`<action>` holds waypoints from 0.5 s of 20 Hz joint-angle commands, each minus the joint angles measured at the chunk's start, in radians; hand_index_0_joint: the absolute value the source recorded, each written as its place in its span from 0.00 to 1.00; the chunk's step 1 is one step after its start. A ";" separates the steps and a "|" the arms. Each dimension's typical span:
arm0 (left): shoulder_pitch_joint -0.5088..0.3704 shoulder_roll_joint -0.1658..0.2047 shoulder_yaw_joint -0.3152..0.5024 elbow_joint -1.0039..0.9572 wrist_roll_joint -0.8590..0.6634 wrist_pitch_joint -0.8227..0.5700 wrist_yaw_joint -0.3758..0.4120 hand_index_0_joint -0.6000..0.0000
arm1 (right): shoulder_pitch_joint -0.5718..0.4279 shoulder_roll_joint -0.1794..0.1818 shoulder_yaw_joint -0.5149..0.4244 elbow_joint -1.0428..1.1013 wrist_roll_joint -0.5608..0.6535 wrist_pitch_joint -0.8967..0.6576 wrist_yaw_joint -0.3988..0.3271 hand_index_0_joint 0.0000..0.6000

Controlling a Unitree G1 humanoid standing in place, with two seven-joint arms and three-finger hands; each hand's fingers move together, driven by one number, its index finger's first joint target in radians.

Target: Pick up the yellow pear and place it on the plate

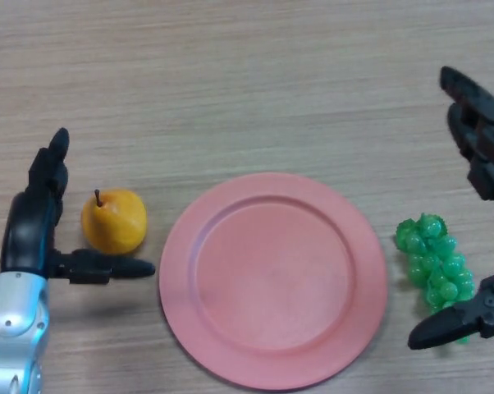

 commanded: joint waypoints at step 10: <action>-0.120 0.029 -0.001 0.054 0.029 -0.062 0.044 0.00 | 0.013 -0.002 -0.128 -0.124 0.038 -0.091 -0.020 0.00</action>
